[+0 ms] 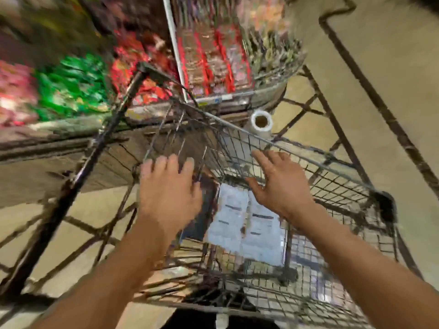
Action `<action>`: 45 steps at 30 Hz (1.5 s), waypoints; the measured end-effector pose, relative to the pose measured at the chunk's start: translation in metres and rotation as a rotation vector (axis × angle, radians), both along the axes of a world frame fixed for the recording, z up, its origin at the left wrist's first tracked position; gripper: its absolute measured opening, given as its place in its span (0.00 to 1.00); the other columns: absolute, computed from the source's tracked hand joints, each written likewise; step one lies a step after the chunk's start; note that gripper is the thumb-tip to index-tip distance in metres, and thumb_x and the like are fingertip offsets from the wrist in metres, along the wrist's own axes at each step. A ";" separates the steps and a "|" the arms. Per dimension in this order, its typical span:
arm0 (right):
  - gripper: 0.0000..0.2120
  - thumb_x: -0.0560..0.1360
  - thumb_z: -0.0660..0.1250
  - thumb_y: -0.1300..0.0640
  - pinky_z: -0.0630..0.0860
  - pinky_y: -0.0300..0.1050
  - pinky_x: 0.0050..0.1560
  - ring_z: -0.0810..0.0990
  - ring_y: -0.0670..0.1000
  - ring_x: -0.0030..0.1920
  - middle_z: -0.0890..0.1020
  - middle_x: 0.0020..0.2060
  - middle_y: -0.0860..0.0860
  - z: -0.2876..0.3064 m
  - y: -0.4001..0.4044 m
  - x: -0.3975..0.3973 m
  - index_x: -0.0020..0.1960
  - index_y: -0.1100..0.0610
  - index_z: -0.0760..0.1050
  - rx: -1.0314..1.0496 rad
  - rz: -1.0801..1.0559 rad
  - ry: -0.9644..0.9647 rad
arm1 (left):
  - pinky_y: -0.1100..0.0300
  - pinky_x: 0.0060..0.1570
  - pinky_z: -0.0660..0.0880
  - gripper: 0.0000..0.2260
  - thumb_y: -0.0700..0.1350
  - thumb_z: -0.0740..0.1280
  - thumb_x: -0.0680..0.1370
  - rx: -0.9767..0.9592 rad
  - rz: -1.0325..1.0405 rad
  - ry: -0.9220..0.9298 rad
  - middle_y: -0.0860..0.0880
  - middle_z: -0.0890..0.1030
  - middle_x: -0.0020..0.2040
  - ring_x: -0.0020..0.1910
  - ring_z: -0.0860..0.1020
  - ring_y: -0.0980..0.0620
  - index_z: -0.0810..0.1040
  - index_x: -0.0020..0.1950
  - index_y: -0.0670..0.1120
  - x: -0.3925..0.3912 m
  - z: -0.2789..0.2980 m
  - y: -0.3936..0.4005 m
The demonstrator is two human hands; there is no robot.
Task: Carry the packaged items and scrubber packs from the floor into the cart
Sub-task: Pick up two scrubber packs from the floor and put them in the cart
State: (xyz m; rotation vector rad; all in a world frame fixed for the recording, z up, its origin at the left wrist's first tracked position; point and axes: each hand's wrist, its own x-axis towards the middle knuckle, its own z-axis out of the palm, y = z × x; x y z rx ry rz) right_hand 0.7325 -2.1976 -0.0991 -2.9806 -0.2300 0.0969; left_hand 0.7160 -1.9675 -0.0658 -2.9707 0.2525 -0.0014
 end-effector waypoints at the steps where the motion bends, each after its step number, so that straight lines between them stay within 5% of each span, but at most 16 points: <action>1: 0.29 0.80 0.63 0.39 0.80 0.60 0.56 0.78 0.64 0.63 0.80 0.66 0.57 0.023 0.010 0.004 0.75 0.55 0.72 -0.002 0.050 -0.011 | 0.43 0.62 0.66 0.23 0.57 0.69 0.78 -0.004 0.037 -0.043 0.39 0.82 0.59 0.60 0.79 0.37 0.80 0.67 0.45 -0.005 0.021 0.017; 7: 0.27 0.82 0.60 0.38 0.79 0.57 0.54 0.78 0.63 0.62 0.80 0.63 0.56 0.140 0.095 0.018 0.75 0.52 0.71 0.005 0.372 -0.112 | 0.41 0.55 0.74 0.23 0.55 0.66 0.74 0.030 0.354 -0.192 0.34 0.83 0.51 0.51 0.81 0.34 0.83 0.61 0.40 -0.071 0.134 0.119; 10: 0.26 0.78 0.60 0.39 0.80 0.58 0.47 0.82 0.65 0.52 0.84 0.52 0.58 0.172 0.154 0.013 0.66 0.56 0.77 0.030 0.529 -0.203 | 0.43 0.59 0.74 0.22 0.56 0.65 0.78 0.079 0.553 -0.179 0.37 0.83 0.55 0.56 0.81 0.36 0.82 0.66 0.45 -0.121 0.182 0.160; 14: 0.28 0.77 0.56 0.36 0.78 0.57 0.50 0.82 0.63 0.54 0.84 0.54 0.56 0.206 0.251 -0.014 0.63 0.54 0.79 0.057 0.698 -0.246 | 0.41 0.60 0.75 0.23 0.57 0.69 0.77 0.097 0.736 -0.197 0.38 0.84 0.56 0.57 0.81 0.35 0.83 0.66 0.45 -0.186 0.210 0.220; 23: 0.30 0.76 0.54 0.37 0.77 0.57 0.49 0.82 0.64 0.53 0.83 0.52 0.56 0.234 0.484 -0.115 0.64 0.55 0.80 0.112 1.039 -0.352 | 0.39 0.55 0.74 0.26 0.58 0.63 0.75 0.094 1.044 -0.350 0.36 0.84 0.54 0.54 0.81 0.32 0.83 0.63 0.42 -0.336 0.205 0.382; 31: 0.26 0.83 0.57 0.37 0.73 0.58 0.65 0.75 0.60 0.68 0.78 0.67 0.53 0.259 0.680 -0.208 0.74 0.51 0.70 -0.017 1.229 -0.439 | 0.41 0.53 0.76 0.27 0.59 0.59 0.75 0.129 1.229 -0.272 0.37 0.85 0.51 0.52 0.81 0.34 0.83 0.61 0.42 -0.455 0.203 0.544; 45: 0.28 0.79 0.54 0.35 0.77 0.56 0.56 0.78 0.59 0.63 0.79 0.63 0.52 0.229 0.980 -0.273 0.72 0.49 0.72 0.049 1.452 -0.360 | 0.41 0.51 0.75 0.25 0.58 0.64 0.76 0.179 1.428 -0.307 0.37 0.84 0.52 0.51 0.82 0.33 0.83 0.63 0.41 -0.526 0.168 0.780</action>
